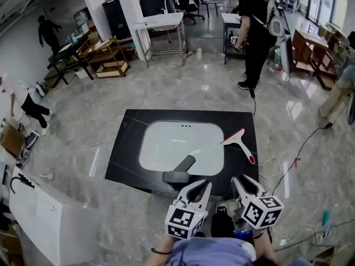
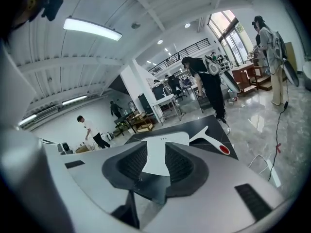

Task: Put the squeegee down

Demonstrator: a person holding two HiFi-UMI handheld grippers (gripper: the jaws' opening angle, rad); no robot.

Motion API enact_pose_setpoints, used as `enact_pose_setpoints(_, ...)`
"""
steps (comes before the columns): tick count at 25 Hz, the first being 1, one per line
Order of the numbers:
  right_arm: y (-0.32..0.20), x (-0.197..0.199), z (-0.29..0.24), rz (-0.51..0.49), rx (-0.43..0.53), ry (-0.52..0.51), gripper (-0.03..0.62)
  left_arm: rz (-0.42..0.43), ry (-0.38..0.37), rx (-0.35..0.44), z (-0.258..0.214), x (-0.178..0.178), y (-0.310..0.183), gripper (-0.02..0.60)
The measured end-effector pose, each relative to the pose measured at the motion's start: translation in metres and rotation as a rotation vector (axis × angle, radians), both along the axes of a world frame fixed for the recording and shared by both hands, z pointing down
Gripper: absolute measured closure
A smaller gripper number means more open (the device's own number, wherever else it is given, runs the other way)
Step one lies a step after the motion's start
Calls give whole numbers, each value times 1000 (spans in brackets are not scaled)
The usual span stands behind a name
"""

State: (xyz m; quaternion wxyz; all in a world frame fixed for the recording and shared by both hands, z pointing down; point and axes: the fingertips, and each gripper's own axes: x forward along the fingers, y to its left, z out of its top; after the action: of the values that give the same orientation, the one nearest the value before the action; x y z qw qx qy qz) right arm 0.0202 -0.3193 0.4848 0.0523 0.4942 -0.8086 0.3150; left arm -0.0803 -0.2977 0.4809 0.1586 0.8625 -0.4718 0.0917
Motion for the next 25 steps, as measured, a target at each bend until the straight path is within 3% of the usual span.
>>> enact_pose_setpoints(10, 93, -33, 7, 50, -29, -1, 494, 48, 28, 4, 5, -28, 79, 560)
enact_pose_setpoints(18, 129, -25, -3, 76, -32, 71, 502, 20, 86, 10, -1, -35, 91, 560)
enact_pose_setpoints(25, 143, -14, 0, 94, -47, 115, 510, 6, 93, -18, 7, -34, 96, 560)
